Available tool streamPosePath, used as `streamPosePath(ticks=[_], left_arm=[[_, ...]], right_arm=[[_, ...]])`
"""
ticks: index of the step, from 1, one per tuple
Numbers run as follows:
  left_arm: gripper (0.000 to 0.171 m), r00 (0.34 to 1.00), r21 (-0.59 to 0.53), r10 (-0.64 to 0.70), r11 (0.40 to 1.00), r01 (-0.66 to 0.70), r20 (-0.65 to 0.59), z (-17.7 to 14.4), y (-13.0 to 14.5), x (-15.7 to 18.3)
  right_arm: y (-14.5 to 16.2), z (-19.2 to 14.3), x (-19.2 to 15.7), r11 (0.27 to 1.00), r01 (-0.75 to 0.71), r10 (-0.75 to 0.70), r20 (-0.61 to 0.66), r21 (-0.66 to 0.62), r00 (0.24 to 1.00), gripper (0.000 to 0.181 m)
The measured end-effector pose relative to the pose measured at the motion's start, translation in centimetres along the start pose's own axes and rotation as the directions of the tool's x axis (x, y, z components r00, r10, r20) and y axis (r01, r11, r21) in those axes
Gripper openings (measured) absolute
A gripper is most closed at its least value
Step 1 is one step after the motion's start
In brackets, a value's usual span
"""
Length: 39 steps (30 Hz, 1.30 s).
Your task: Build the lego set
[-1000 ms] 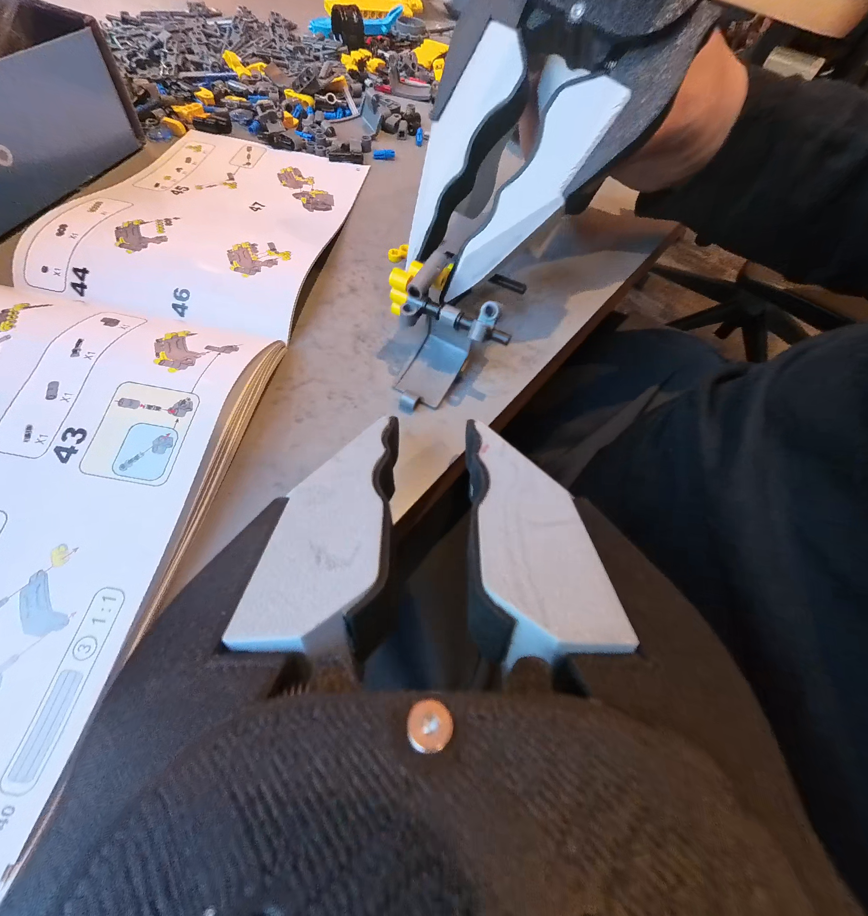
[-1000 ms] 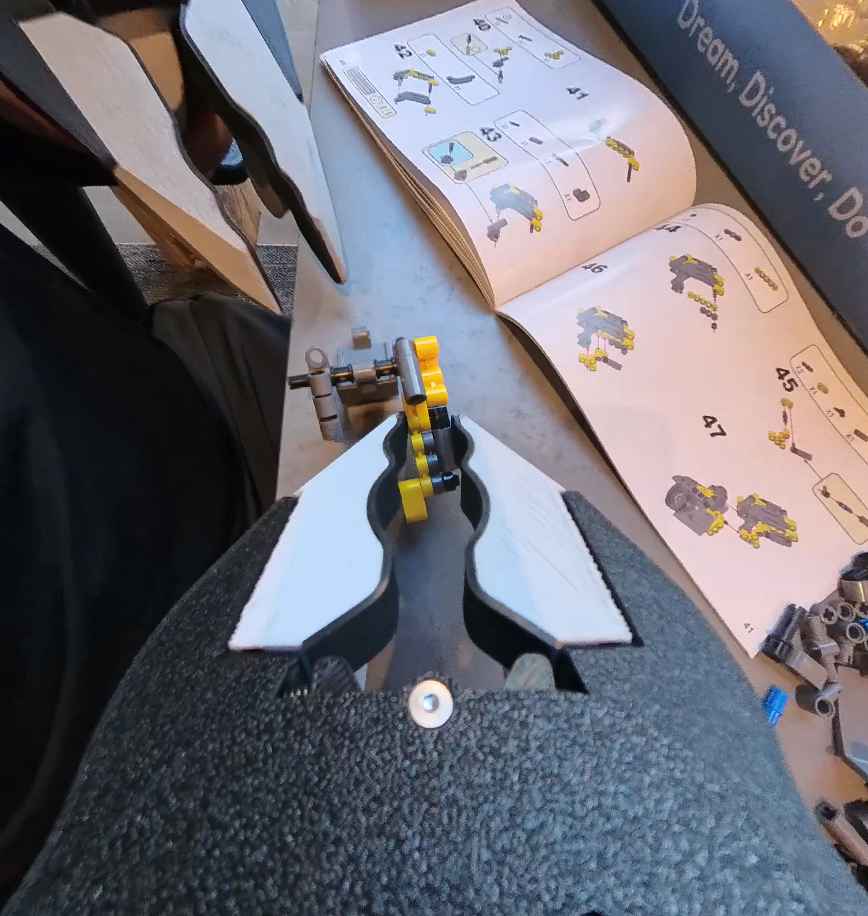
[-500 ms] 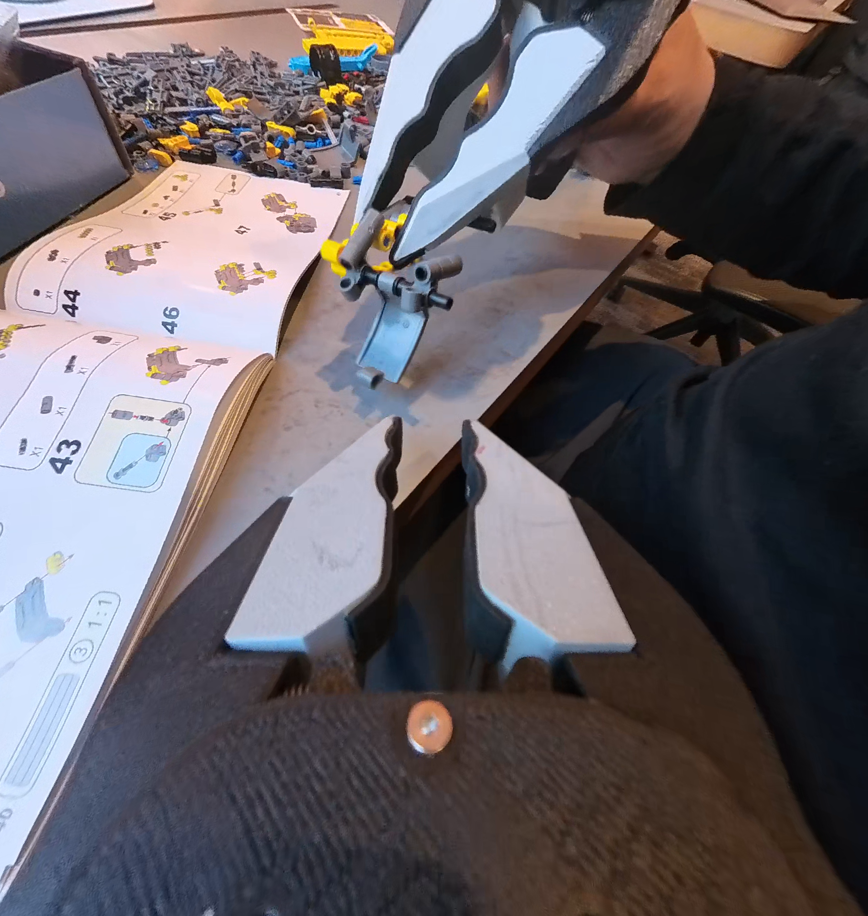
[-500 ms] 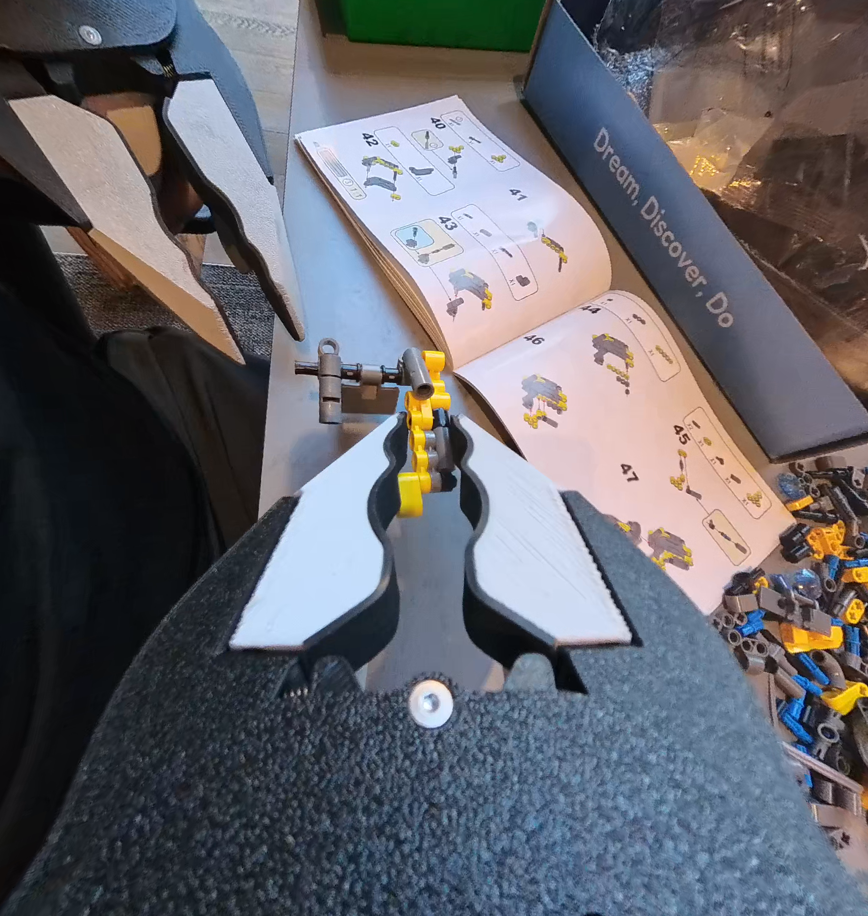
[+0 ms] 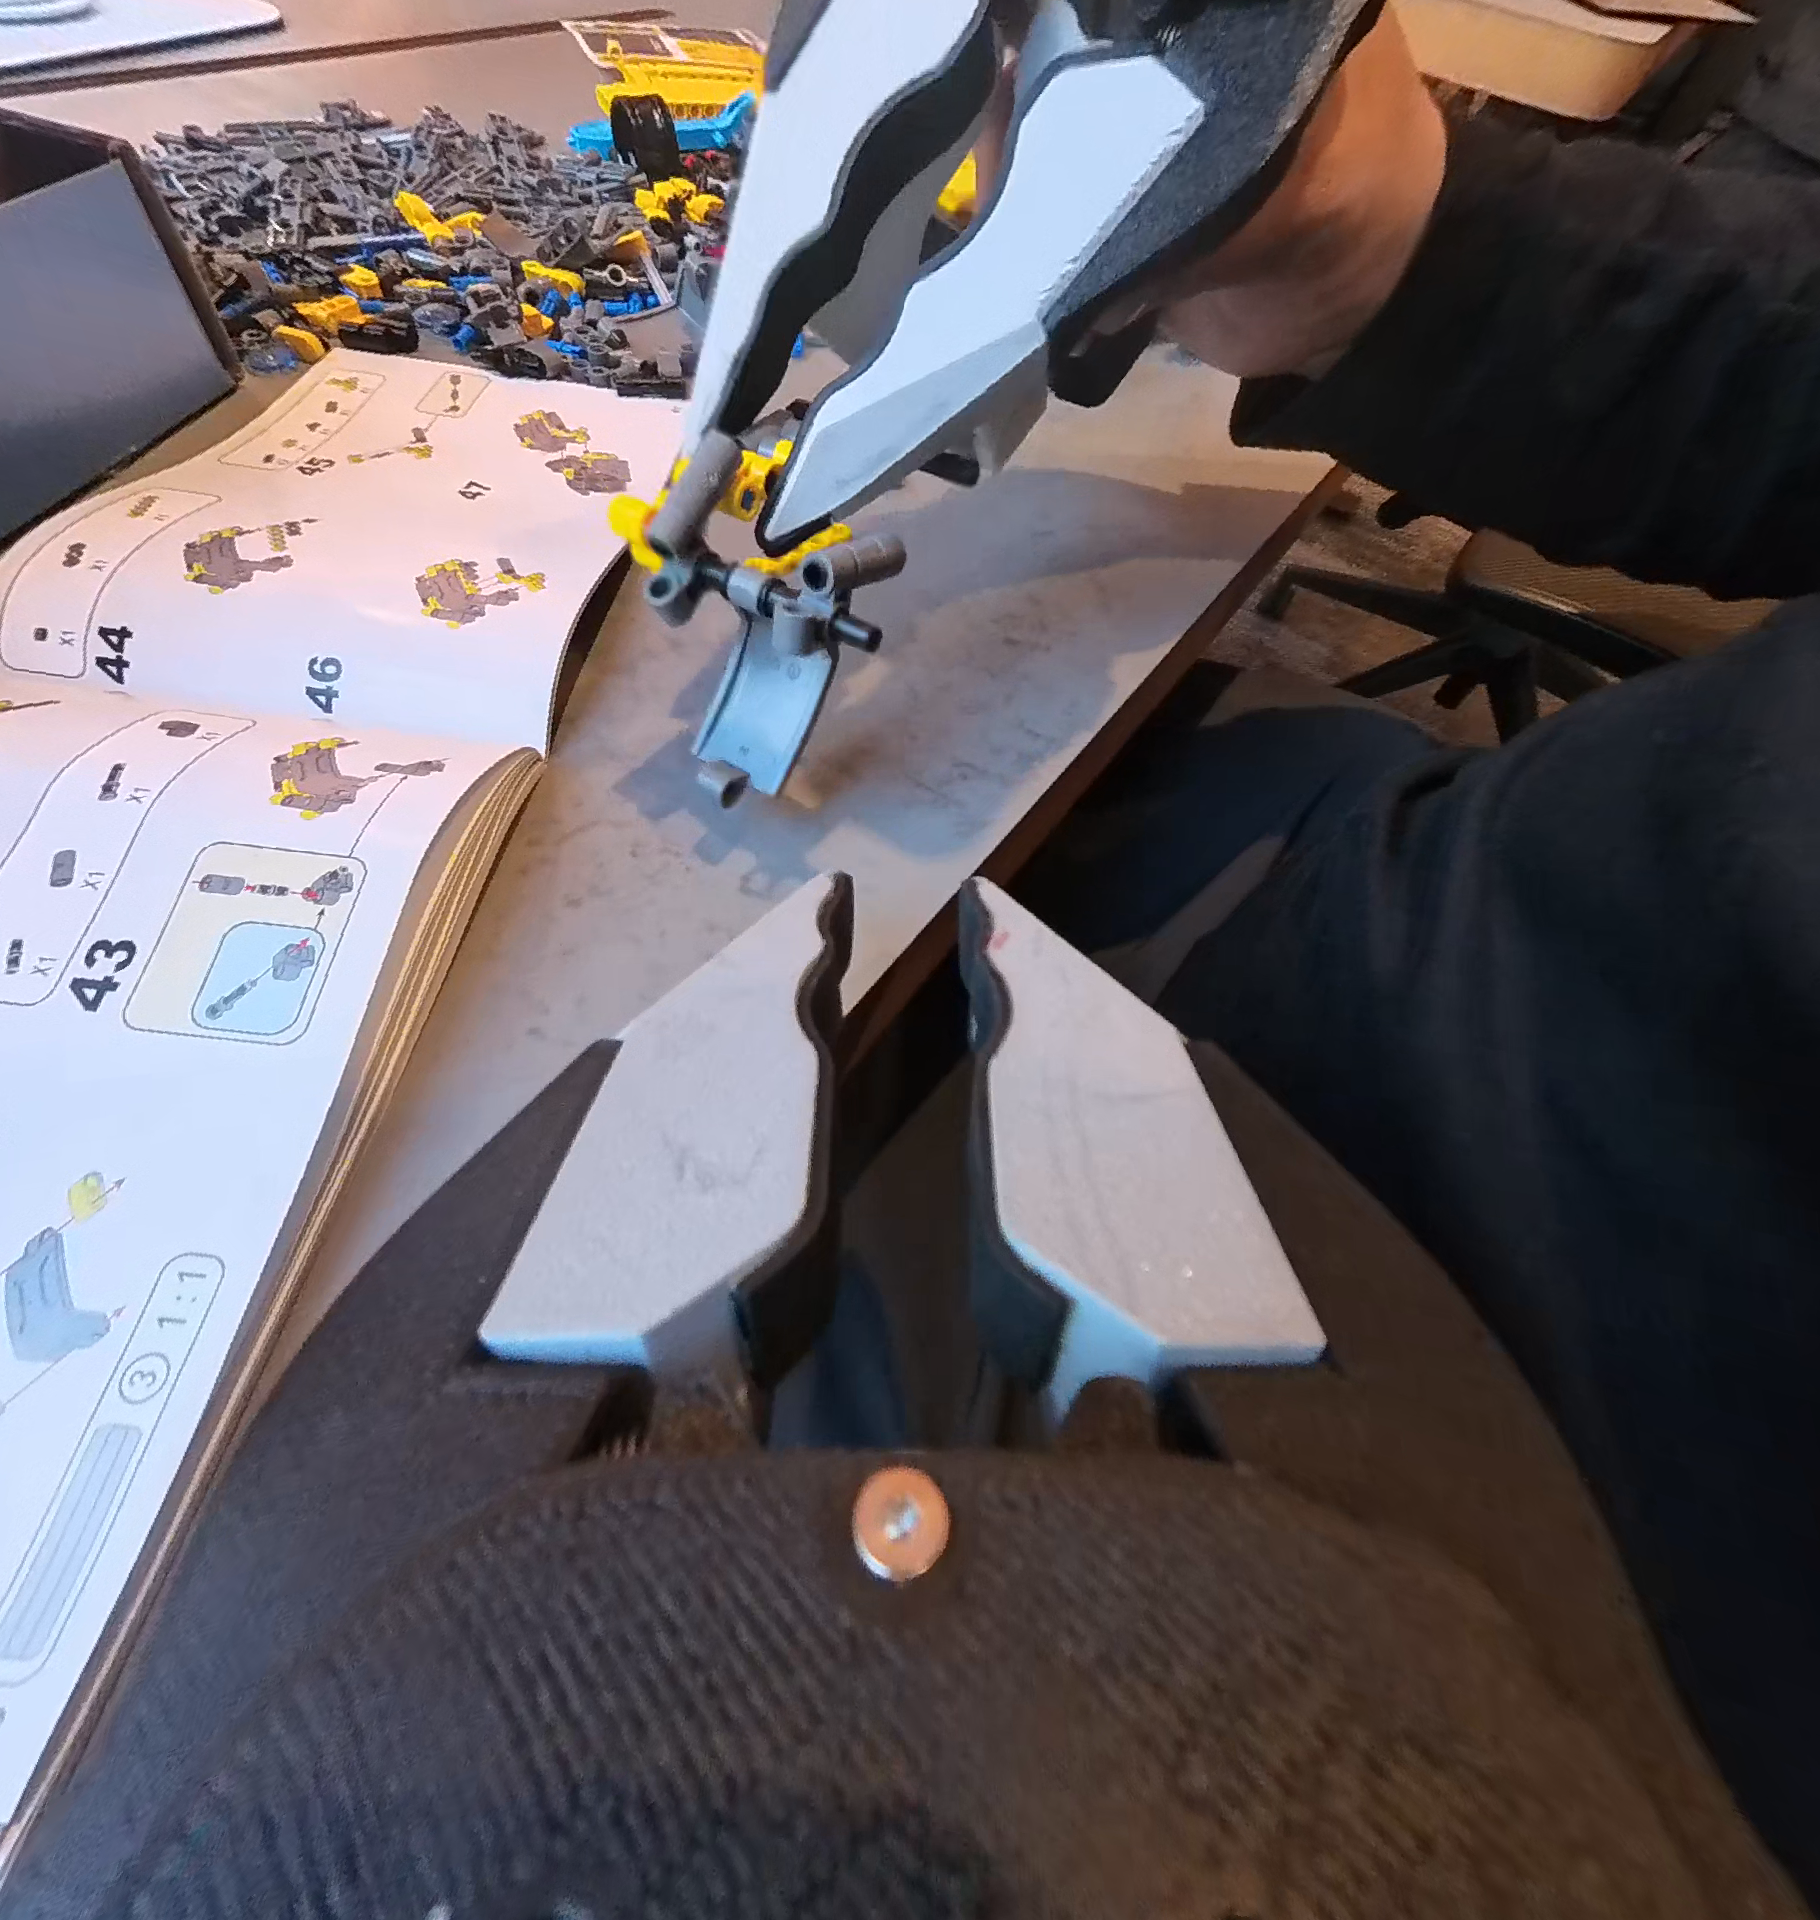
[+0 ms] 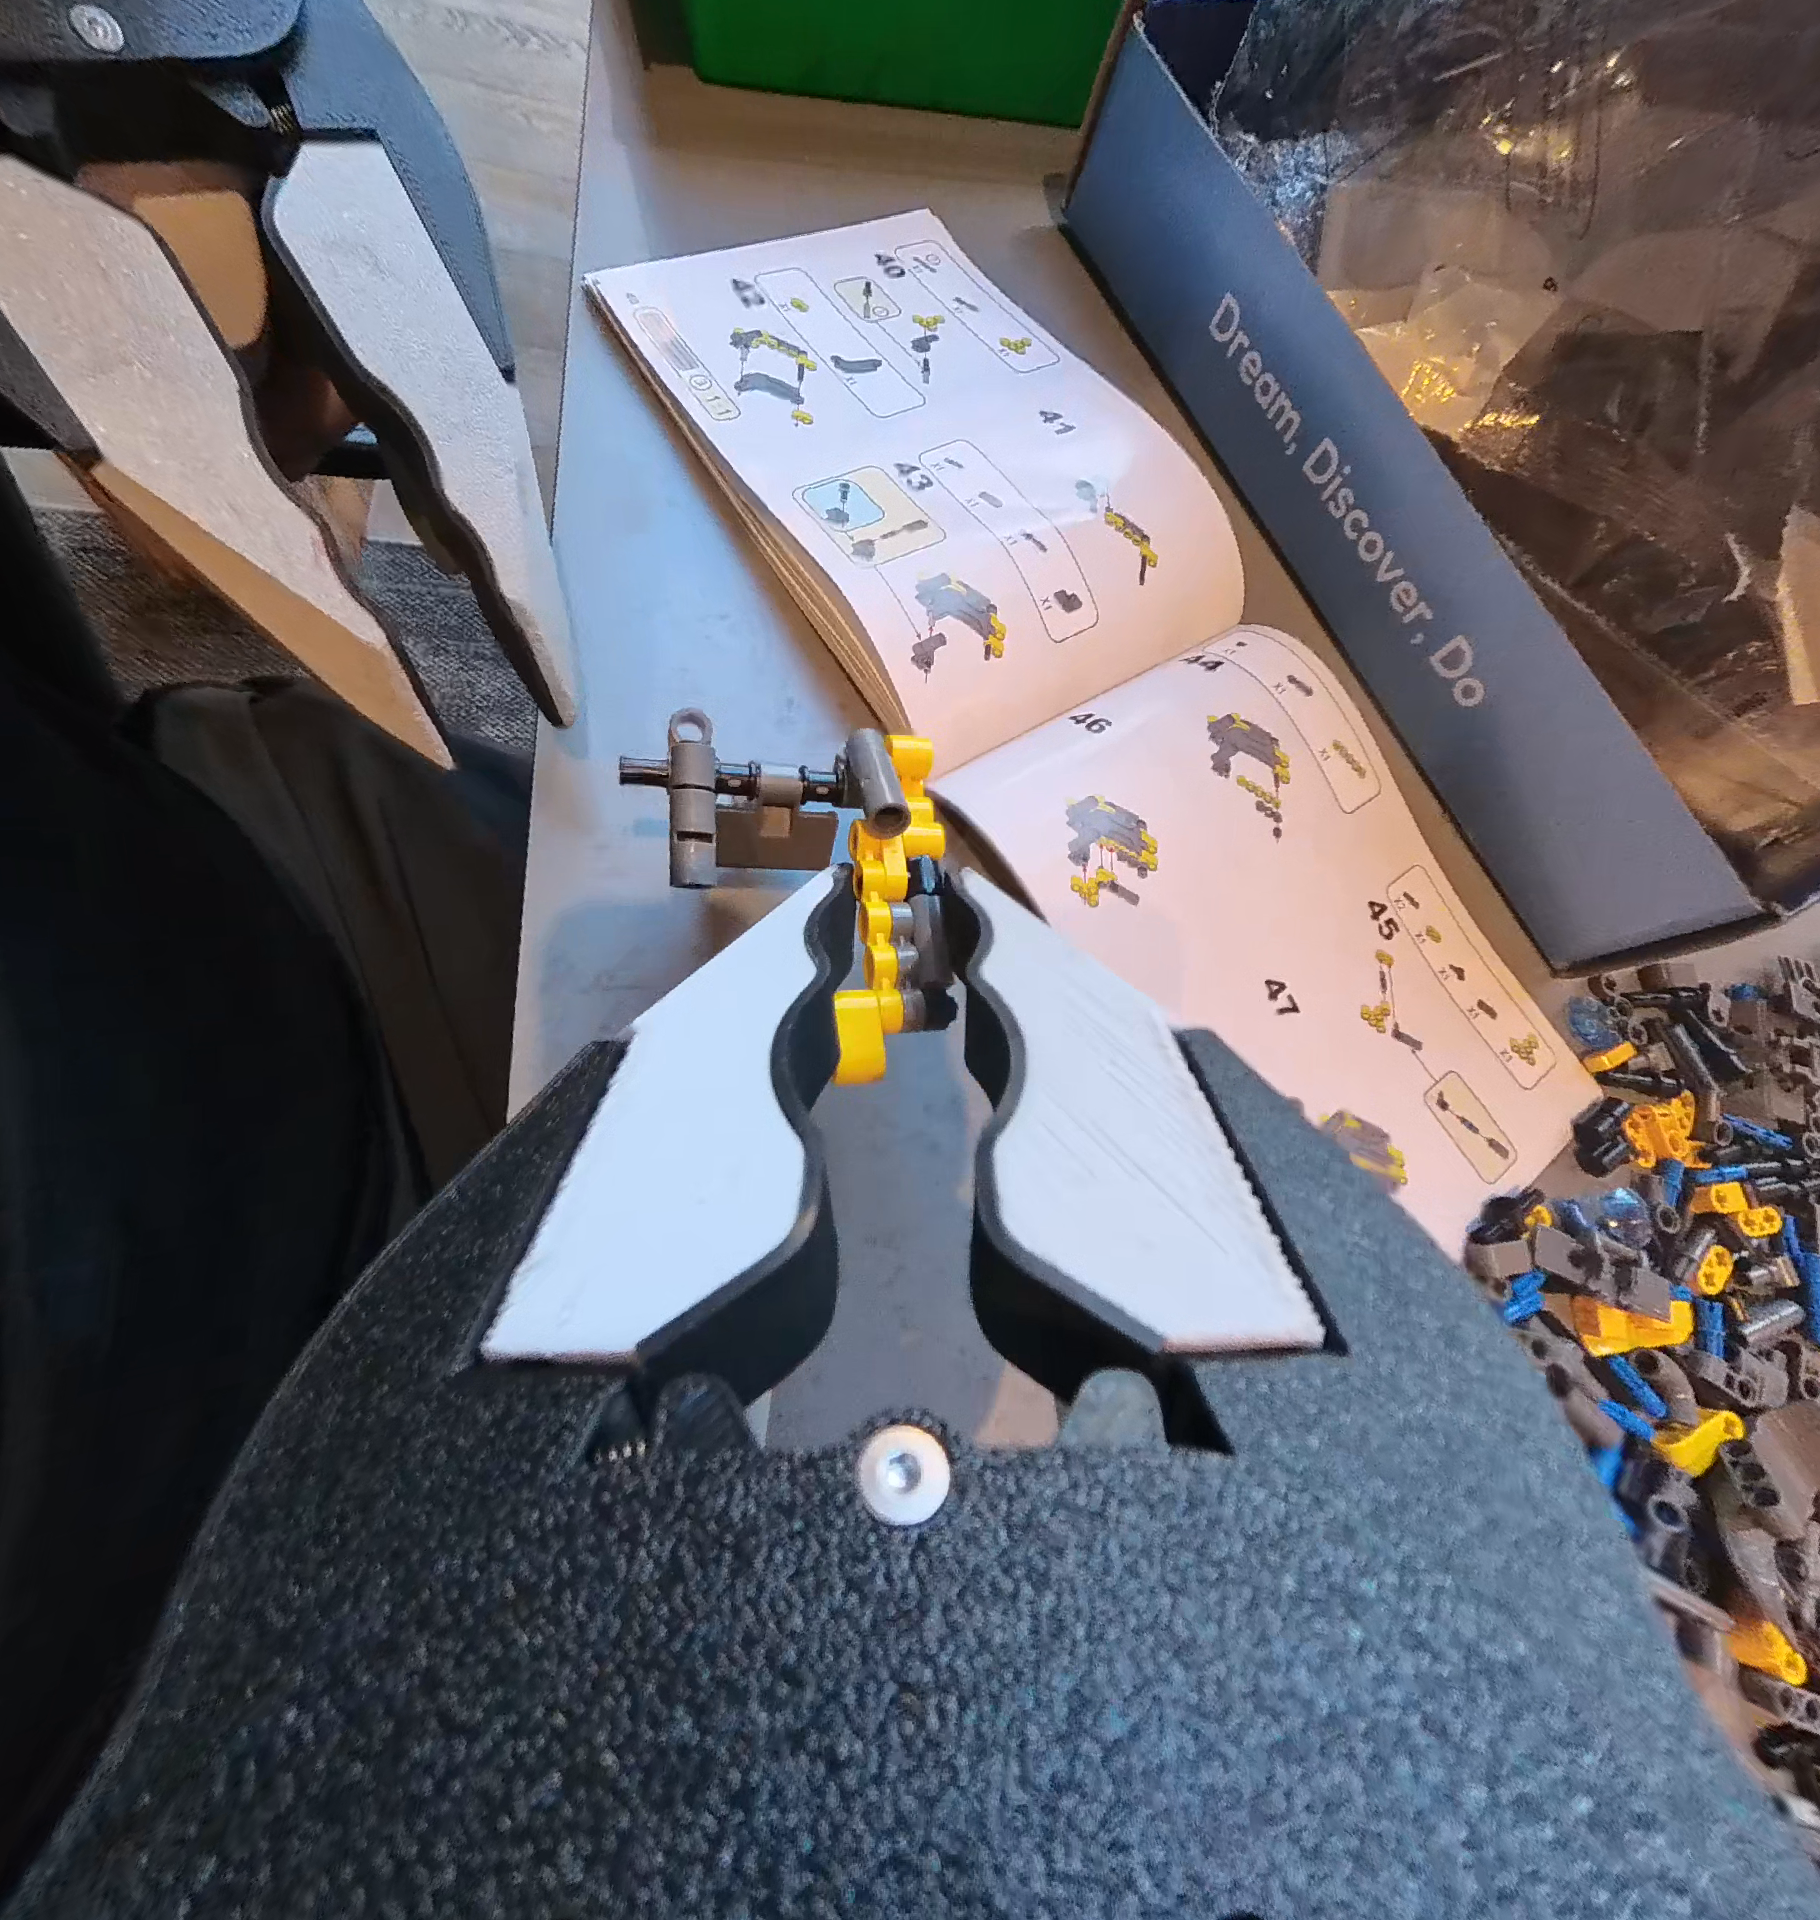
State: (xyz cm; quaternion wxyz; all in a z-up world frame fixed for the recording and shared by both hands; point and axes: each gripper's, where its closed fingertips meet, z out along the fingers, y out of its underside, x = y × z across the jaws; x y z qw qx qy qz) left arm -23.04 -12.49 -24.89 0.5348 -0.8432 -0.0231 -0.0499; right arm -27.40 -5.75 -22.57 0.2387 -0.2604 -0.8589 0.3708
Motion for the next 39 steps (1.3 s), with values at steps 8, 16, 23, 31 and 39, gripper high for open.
streamPosePath(ticks=[8,16,23,31,39], left_arm=[[0.018,1.0,0.007,-0.008,1.0,0.008,-0.006,-0.2,-0.1,0.1],[0.019,1.0,0.017,-0.02,1.0,0.02,-0.01,-0.4,-0.2,0.0],[0.018,1.0,0.017,-0.019,1.0,0.02,-0.009,-0.4,-0.2,0.0],[0.018,1.0,0.014,-0.015,1.0,0.015,-0.007,-0.4,-0.2,0.0],[0.018,1.0,0.011,-0.009,1.0,0.009,-0.007,-0.3,-0.1,0.1]], right_arm=[[4.1,1.4,-0.7,0.987,-0.039,0.047,0.046,-0.155,0.998,0.016],[4.4,1.9,-0.8,0.986,-0.048,0.059,0.067,-0.16,0.996,0.016],[4.7,1.6,-0.7,0.984,-0.073,0.086,0.072,-0.162,0.994,0.021],[4.0,0.5,-0.3,0.989,-0.105,0.112,0.065,-0.107,0.992,0.022],[3.6,-0.6,0.4,0.988,-0.147,0.148,0.036,-0.043,0.988,0.023]])
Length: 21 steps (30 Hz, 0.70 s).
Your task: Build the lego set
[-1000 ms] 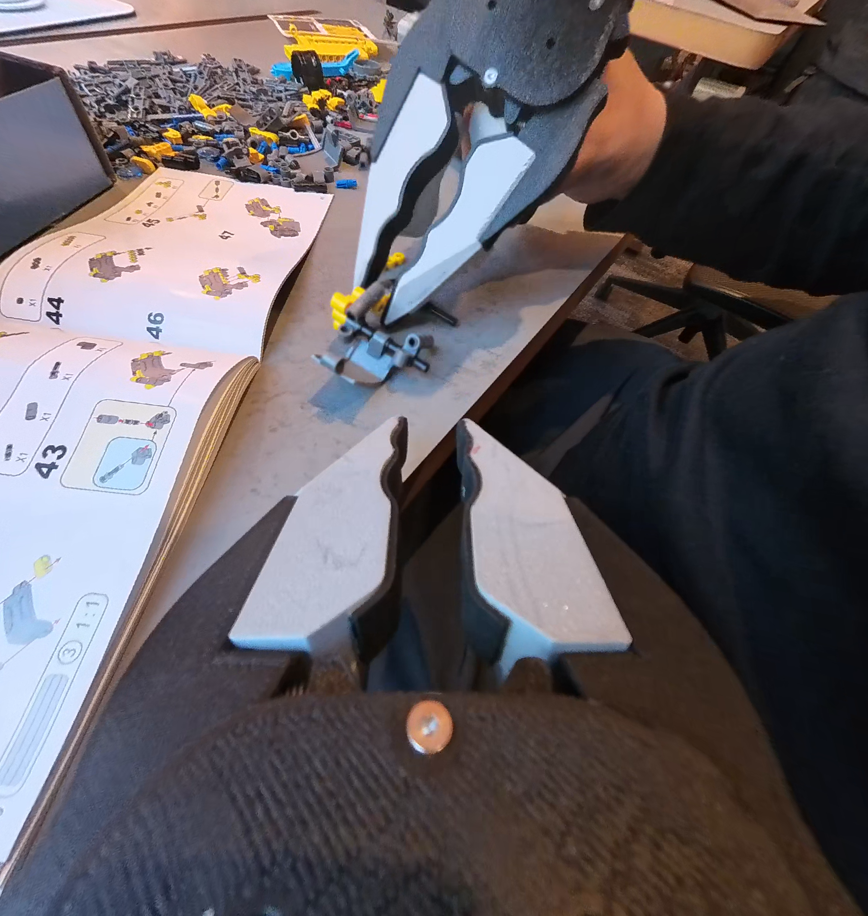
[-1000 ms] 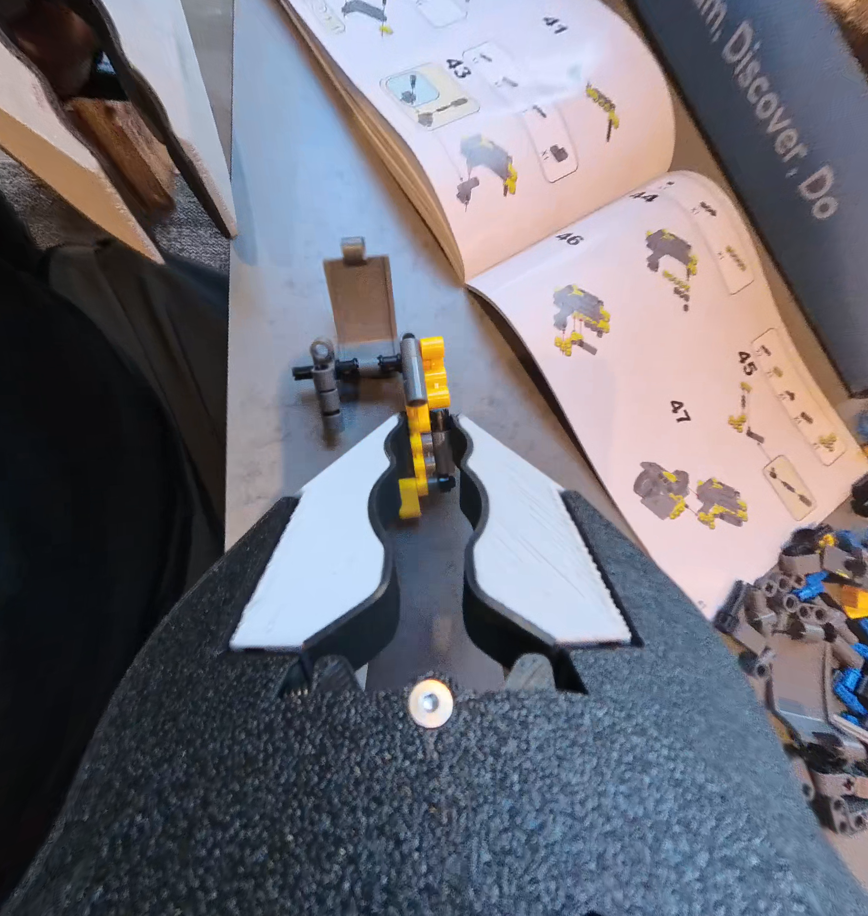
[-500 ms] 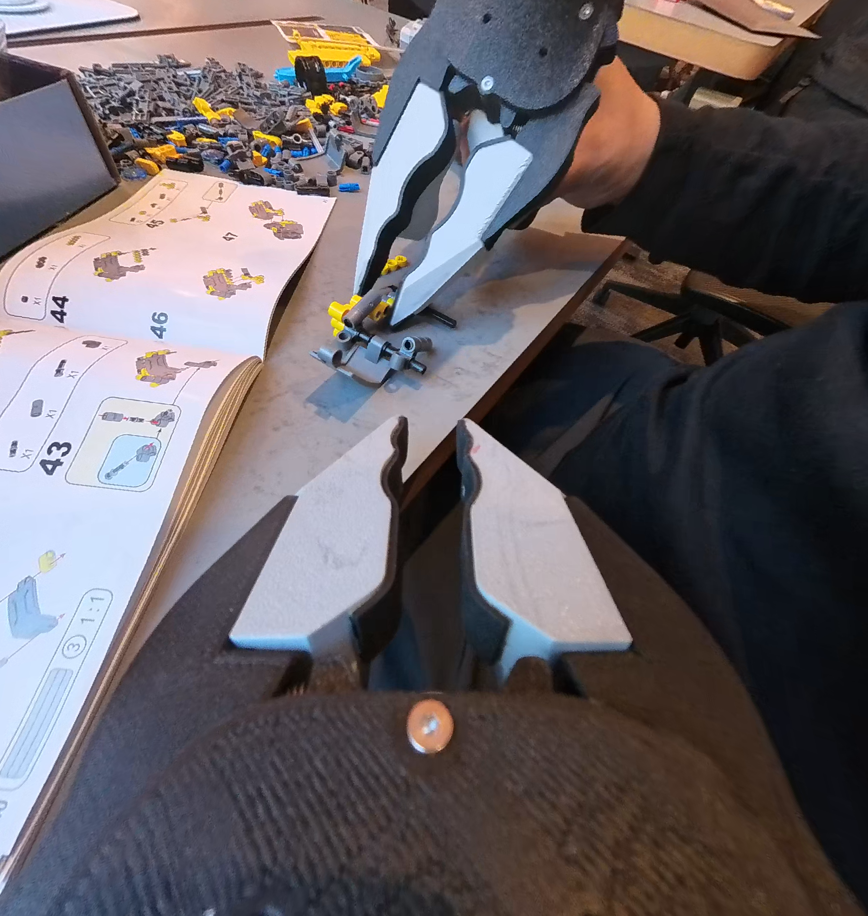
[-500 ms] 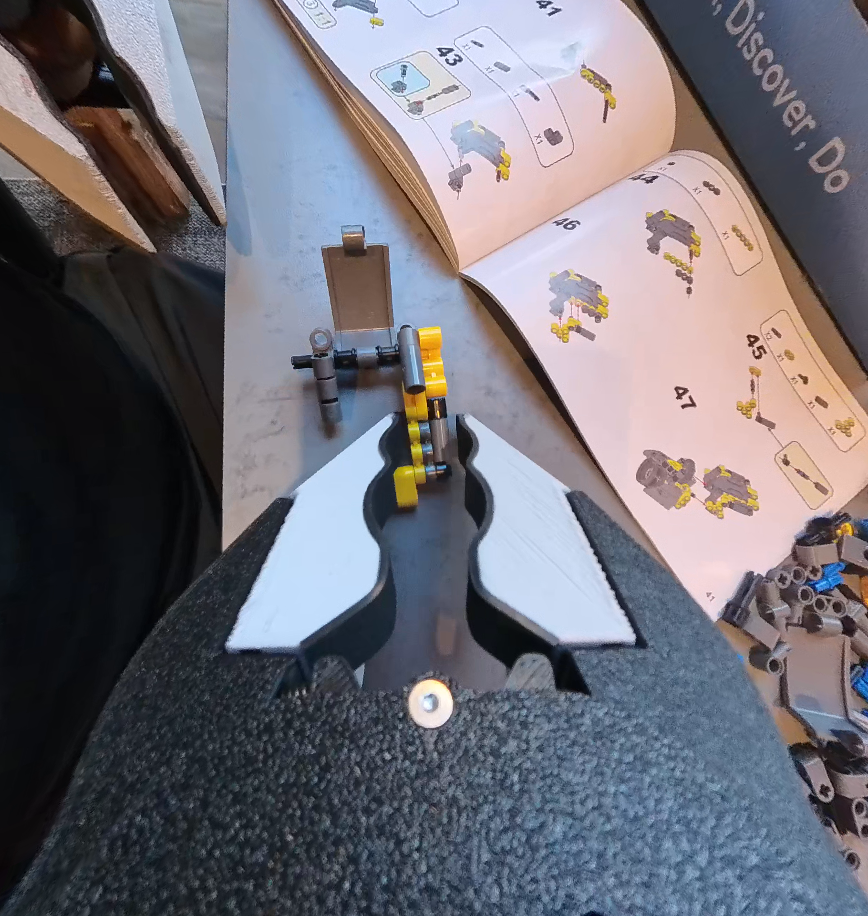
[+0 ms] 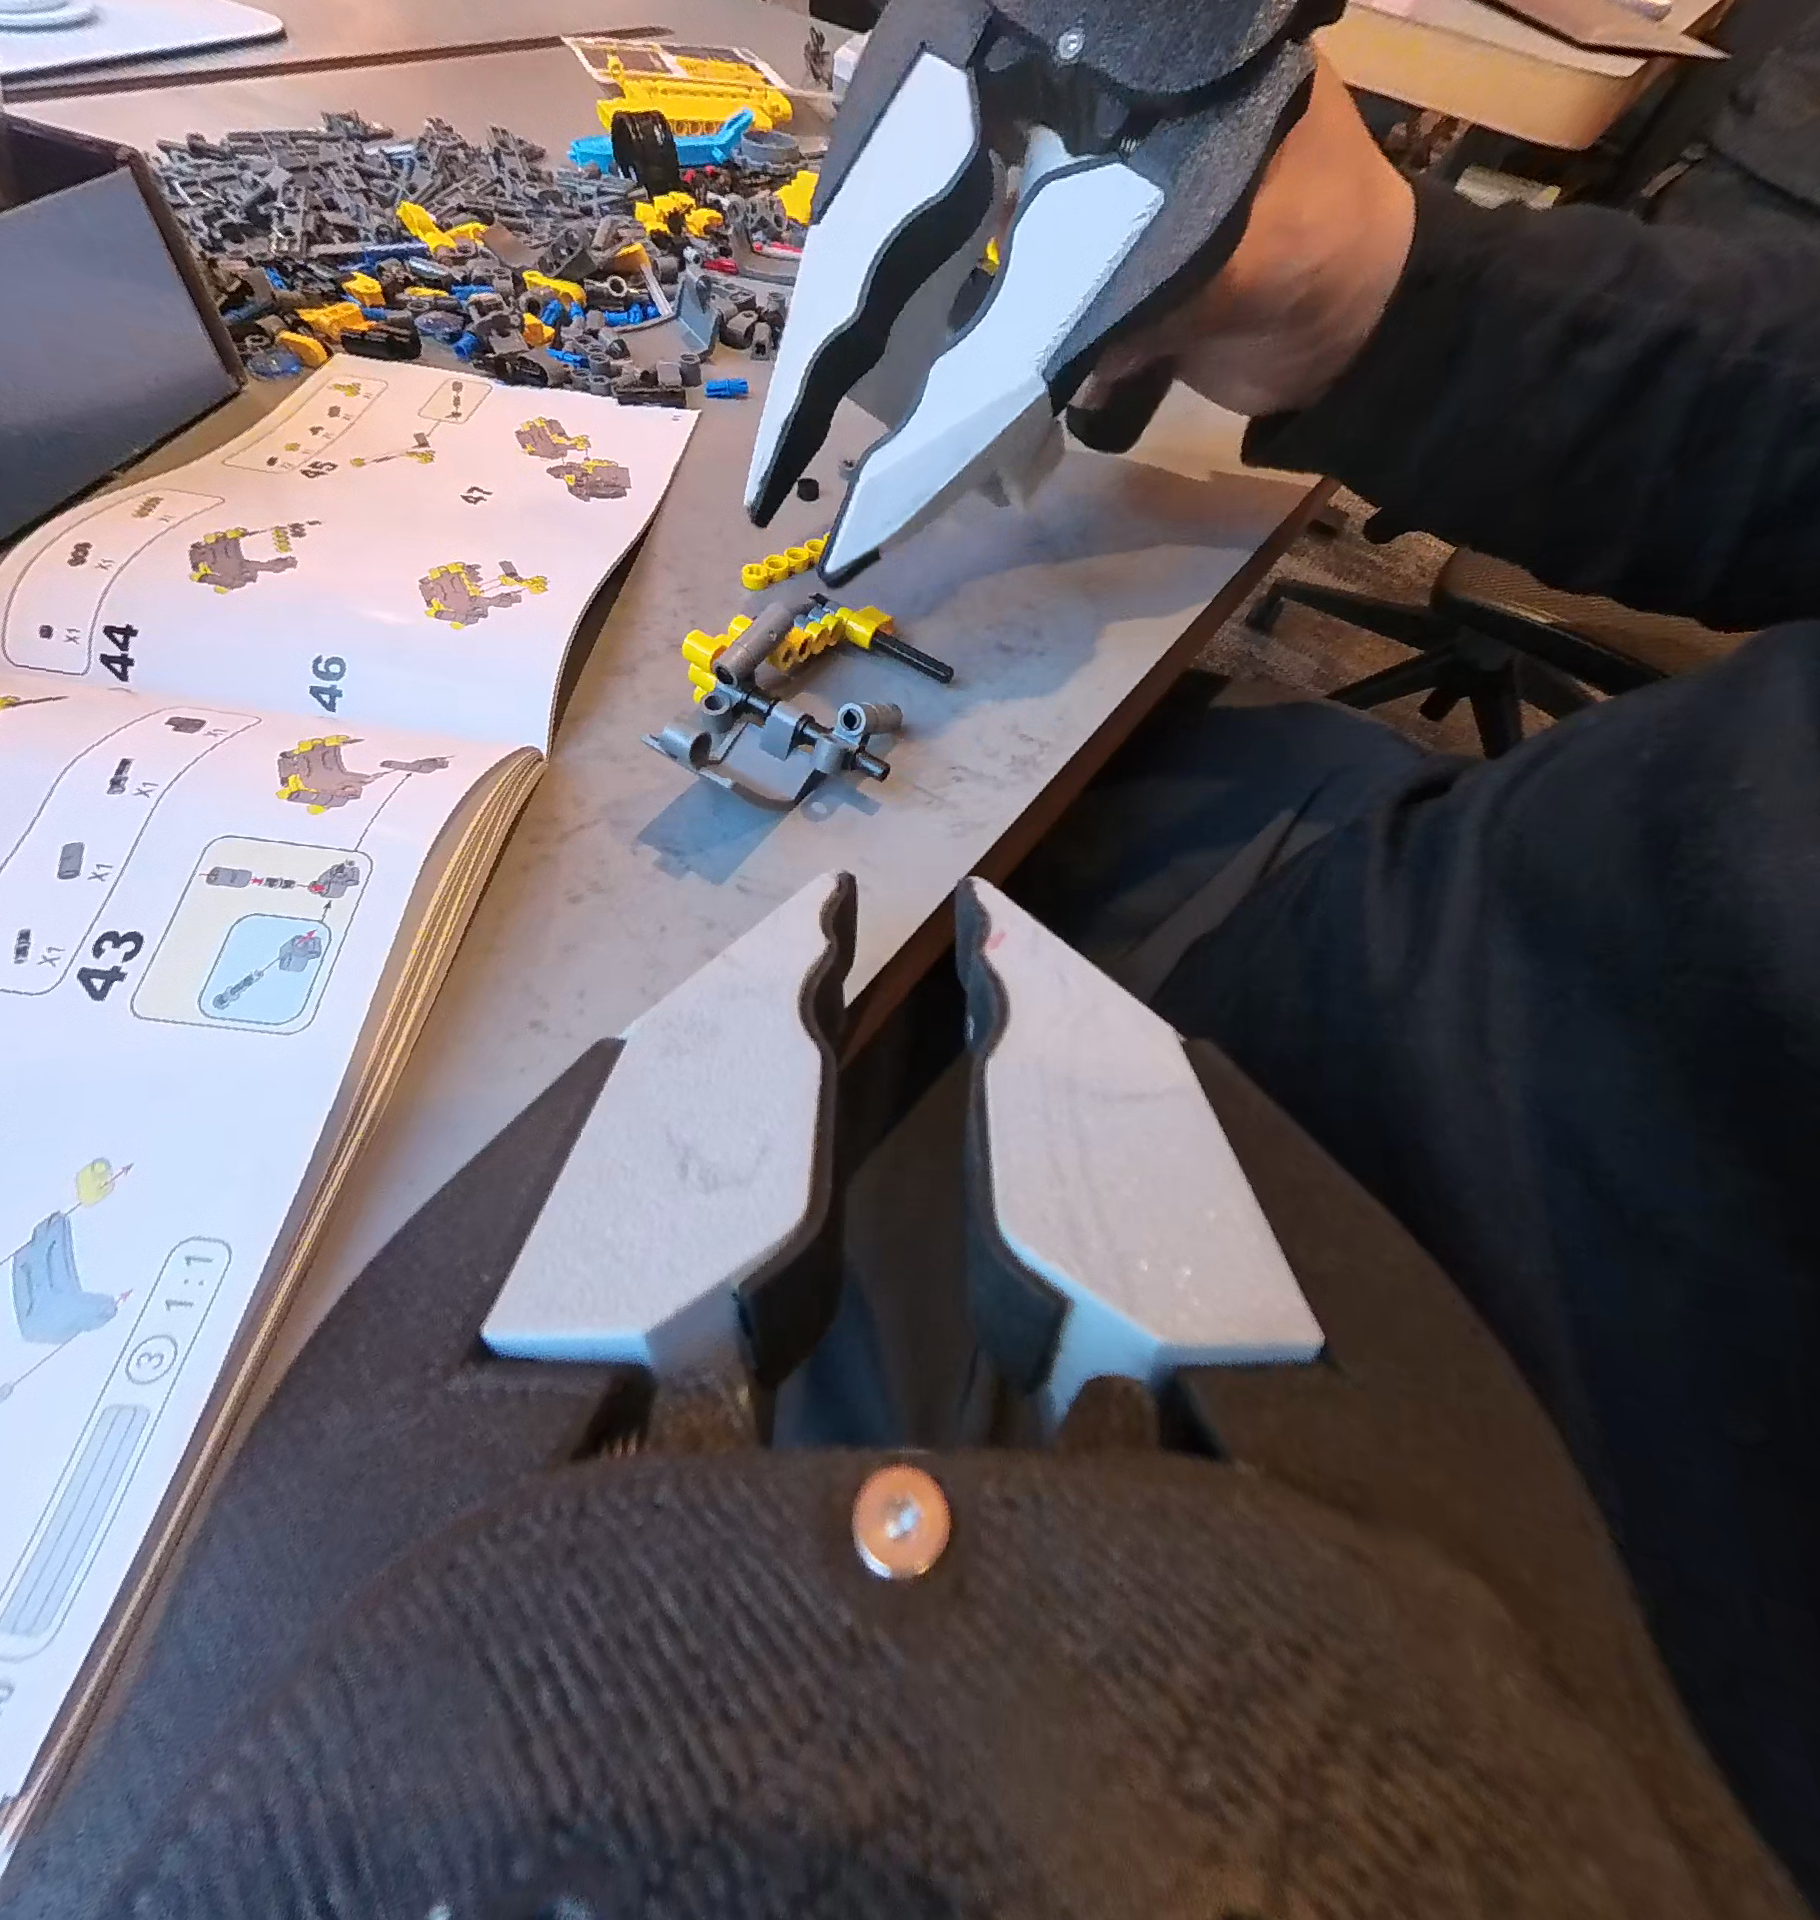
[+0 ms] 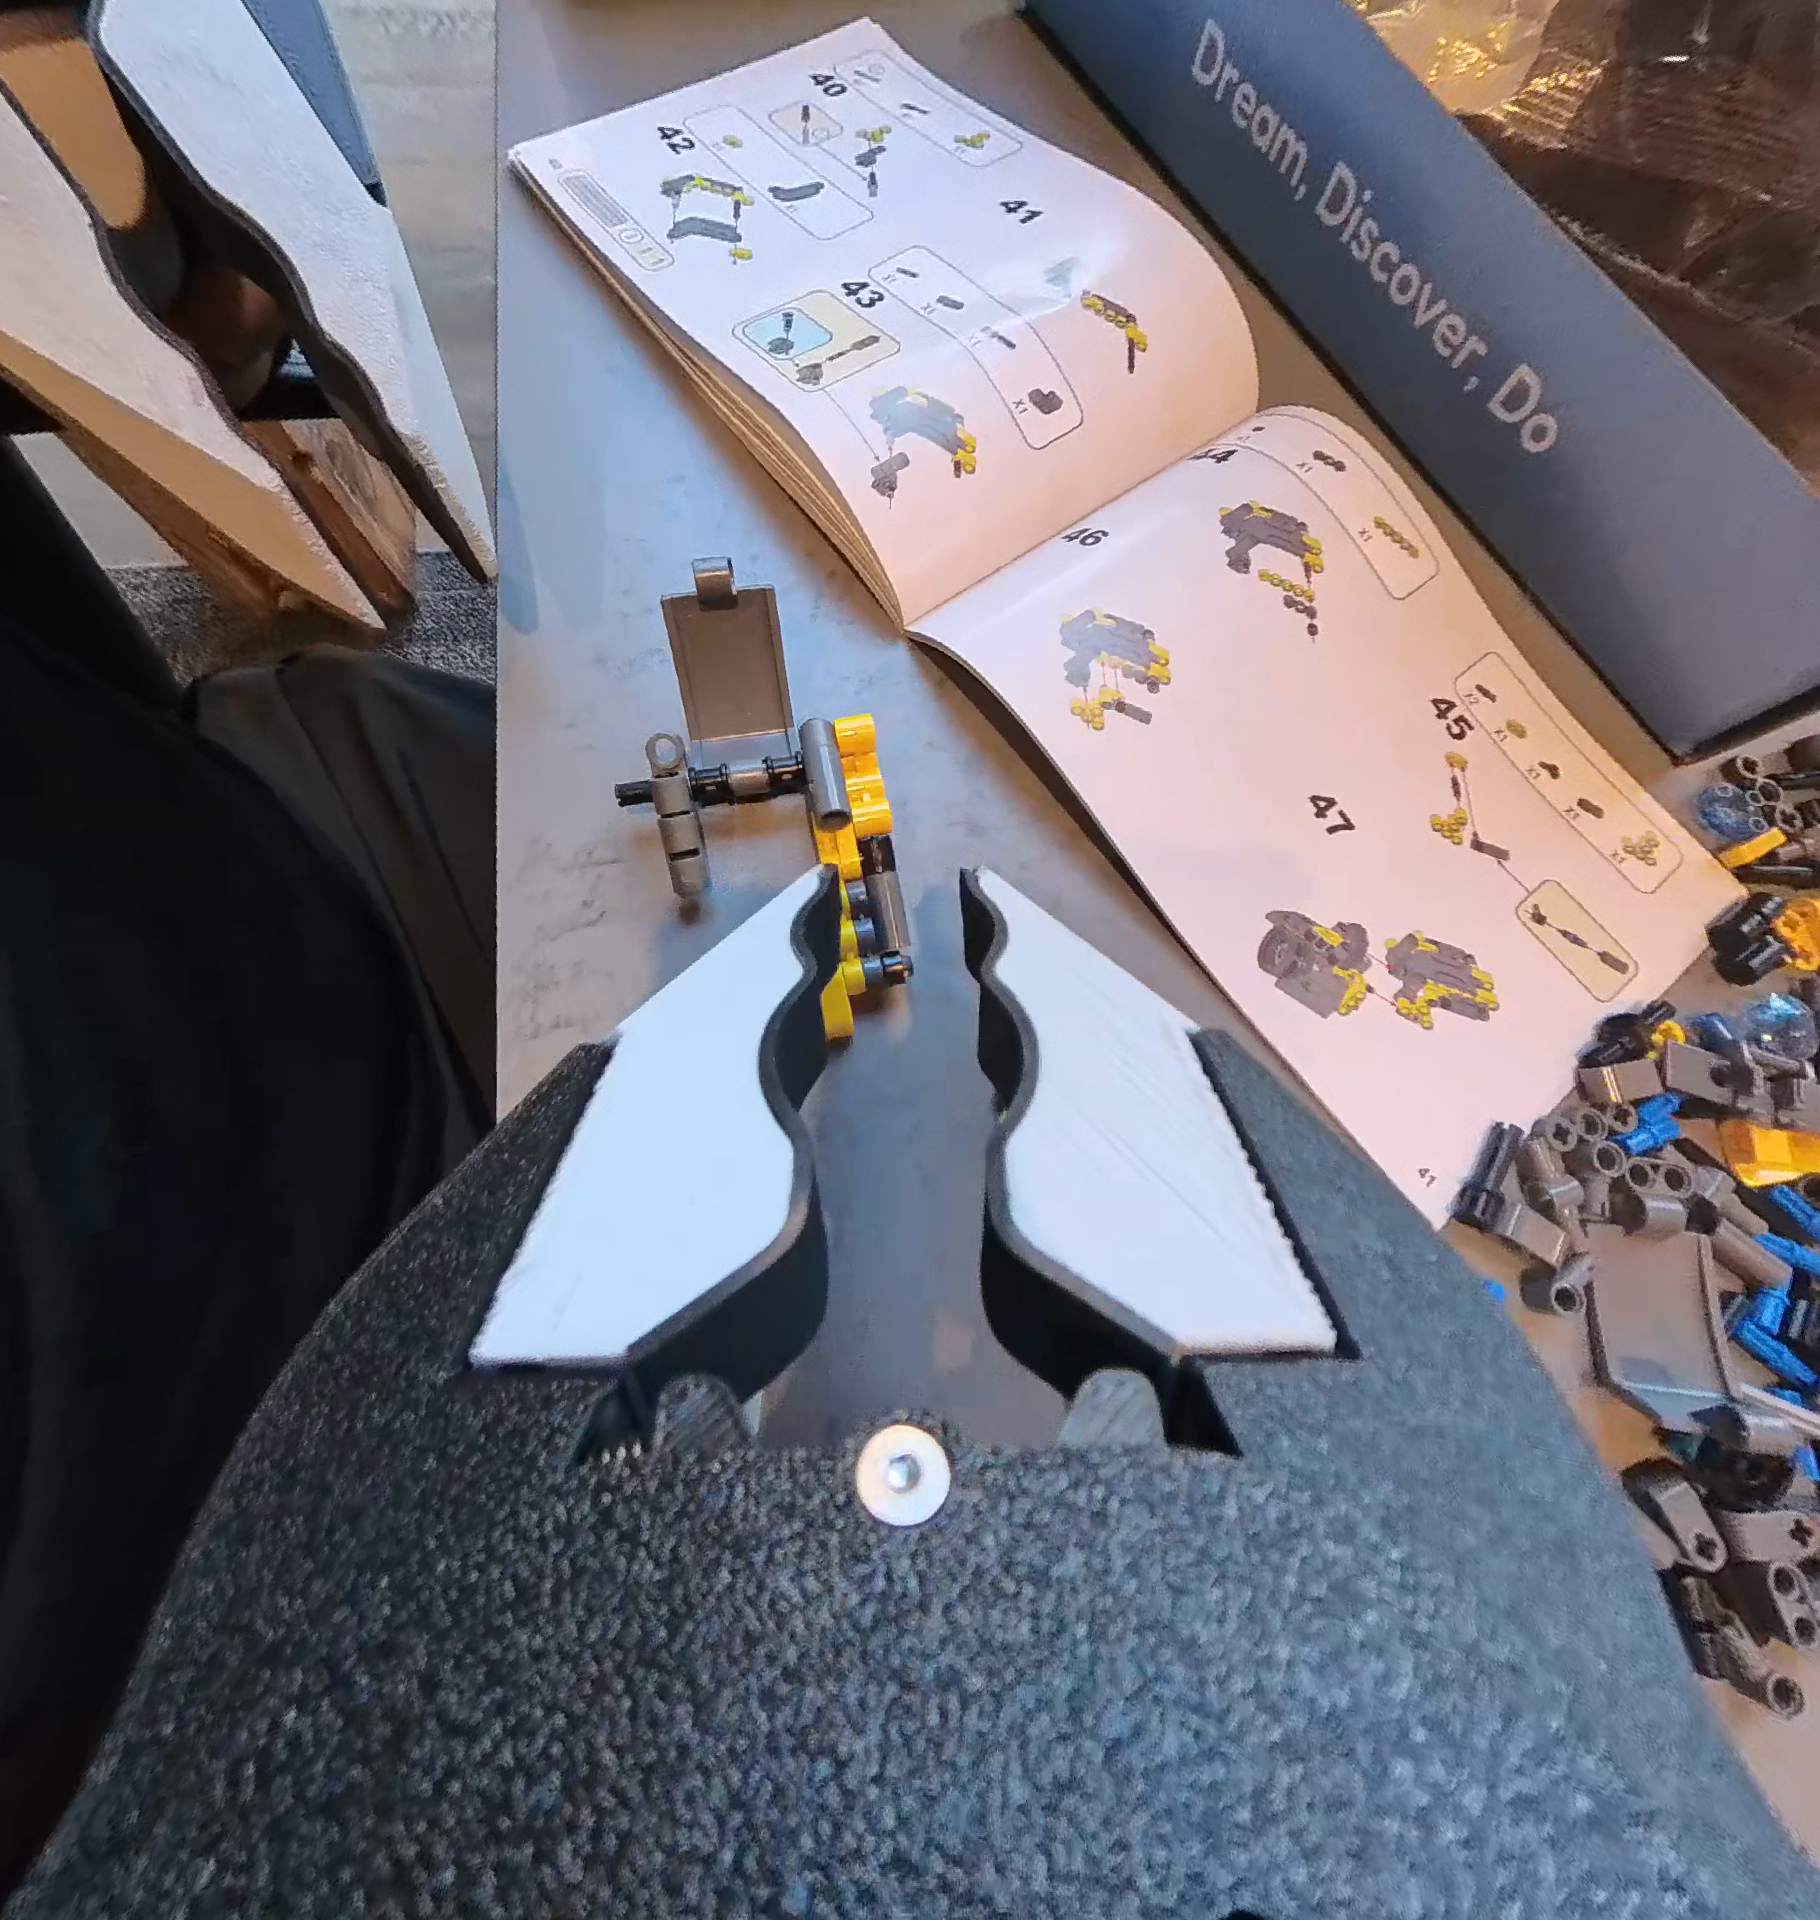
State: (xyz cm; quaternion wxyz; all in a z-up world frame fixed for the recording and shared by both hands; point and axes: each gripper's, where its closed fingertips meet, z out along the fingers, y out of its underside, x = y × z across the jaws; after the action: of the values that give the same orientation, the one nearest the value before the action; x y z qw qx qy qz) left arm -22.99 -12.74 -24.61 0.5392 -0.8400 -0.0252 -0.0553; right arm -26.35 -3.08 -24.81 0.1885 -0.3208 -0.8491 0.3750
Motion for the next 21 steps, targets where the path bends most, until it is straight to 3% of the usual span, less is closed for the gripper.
streamPosePath(ticks=[12,21], left_arm=[[0.017,1.0,0.001,0.002,1.0,-0.002,0.012,0.0,0.0,-0.1],[0.017,0.97,0.06,-0.03,0.998,0.016,0.242,-2.7,-1.8,-5.3]], right_arm=[[0.2,-0.7,0.9,0.998,-0.038,0.04,-0.044,0.044,0.998,0.017],[0.7,-1.1,1.8,0.992,-0.068,0.076,-0.081,0.102,0.994,0.011]])
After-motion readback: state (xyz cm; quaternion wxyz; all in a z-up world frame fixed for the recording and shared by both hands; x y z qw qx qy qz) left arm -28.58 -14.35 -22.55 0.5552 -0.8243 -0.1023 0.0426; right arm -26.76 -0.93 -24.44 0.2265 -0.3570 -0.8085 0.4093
